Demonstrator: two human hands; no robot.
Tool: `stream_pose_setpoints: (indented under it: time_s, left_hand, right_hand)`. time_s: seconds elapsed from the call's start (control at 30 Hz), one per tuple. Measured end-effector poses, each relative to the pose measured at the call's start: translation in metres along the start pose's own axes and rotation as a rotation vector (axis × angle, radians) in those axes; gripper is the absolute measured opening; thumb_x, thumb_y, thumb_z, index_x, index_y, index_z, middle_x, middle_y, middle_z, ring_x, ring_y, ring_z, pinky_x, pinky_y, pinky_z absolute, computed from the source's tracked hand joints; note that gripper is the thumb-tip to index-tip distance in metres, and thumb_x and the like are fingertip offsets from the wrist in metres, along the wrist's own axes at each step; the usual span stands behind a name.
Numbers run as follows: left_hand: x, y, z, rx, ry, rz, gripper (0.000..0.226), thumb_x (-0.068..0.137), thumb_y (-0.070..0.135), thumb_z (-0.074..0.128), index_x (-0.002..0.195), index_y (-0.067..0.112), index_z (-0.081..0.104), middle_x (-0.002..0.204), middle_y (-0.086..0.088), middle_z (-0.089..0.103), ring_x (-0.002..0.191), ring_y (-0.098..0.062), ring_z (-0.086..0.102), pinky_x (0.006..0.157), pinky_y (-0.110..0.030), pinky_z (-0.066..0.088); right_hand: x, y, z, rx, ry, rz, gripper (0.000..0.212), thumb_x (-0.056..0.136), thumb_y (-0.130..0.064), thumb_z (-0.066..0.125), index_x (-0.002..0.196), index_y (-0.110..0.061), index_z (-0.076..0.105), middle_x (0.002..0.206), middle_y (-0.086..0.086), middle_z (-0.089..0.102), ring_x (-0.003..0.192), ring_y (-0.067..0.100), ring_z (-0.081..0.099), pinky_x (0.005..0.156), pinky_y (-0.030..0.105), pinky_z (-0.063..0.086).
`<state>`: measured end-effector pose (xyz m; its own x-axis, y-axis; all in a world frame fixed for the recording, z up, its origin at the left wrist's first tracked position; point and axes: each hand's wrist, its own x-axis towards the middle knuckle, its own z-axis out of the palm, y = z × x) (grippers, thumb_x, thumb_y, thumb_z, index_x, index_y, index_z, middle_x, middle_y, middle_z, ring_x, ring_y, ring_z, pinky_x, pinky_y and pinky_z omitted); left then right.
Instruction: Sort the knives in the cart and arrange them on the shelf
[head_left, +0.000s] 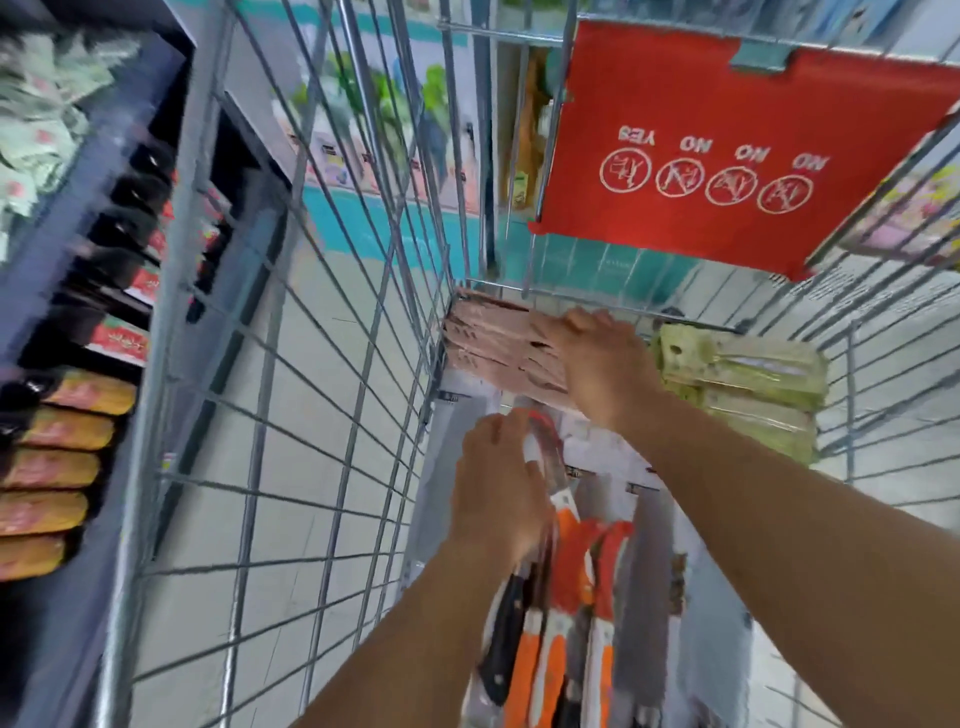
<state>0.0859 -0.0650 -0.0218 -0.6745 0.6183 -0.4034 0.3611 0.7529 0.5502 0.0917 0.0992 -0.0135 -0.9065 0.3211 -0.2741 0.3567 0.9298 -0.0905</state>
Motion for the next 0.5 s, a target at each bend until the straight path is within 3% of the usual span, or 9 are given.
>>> stream_pose_setpoints:
  time_s: [0.1,0.23,0.33,0.5]
  left_hand:
    - [0.003,-0.011,0.006,0.162,-0.152,-0.008,0.061,0.096,0.019,0.042,0.151,0.025,0.015,0.155,-0.001,0.016,0.142,-0.021,0.015,0.116,-0.036,0.021]
    - [-0.004,-0.018,0.012,0.371,-0.306,0.036,0.061,0.101,0.027,0.036,0.152,0.024,0.002,0.16,0.003,-0.009,0.147,-0.019,-0.007,0.118,-0.038,0.006]
    - [-0.01,-0.022,0.014,0.402,-0.307,0.04,0.06,0.102,0.028,0.033,0.152,0.024,0.001,0.16,0.001,-0.012,0.147,-0.019,-0.011,0.118,-0.038,0.002]
    - [-0.03,-0.011,0.018,0.359,-0.26,0.099,0.057,0.102,0.03,0.031,0.152,0.022,0.004,0.16,-0.001,-0.007,0.147,-0.019,-0.006,0.12,-0.041,0.004]
  right_hand:
    - [0.012,0.004,0.01,-0.012,-0.019,0.028,0.063,0.088,-0.022,0.035,0.149,-0.027,0.018,0.137,0.004,0.038,0.125,0.029,0.035,0.1,0.039,0.031]
    - [0.014,0.002,0.028,-0.051,-0.082,0.063,0.071,0.087,-0.013,0.044,0.149,-0.028,0.013,0.141,0.0,0.026,0.124,0.025,0.029,0.101,0.036,0.025]
    - [0.008,-0.004,0.029,0.018,-0.045,0.113,0.075,0.087,-0.012,0.045,0.15,-0.029,0.008,0.147,-0.002,0.021,0.129,0.023,0.024,0.103,0.036,0.023]
    - [-0.045,-0.021,0.023,0.265,0.031,0.327,0.061,0.096,-0.026,0.04,0.151,-0.022,0.014,0.152,0.001,0.02,0.138,0.029,0.019,0.112,0.042,0.016]
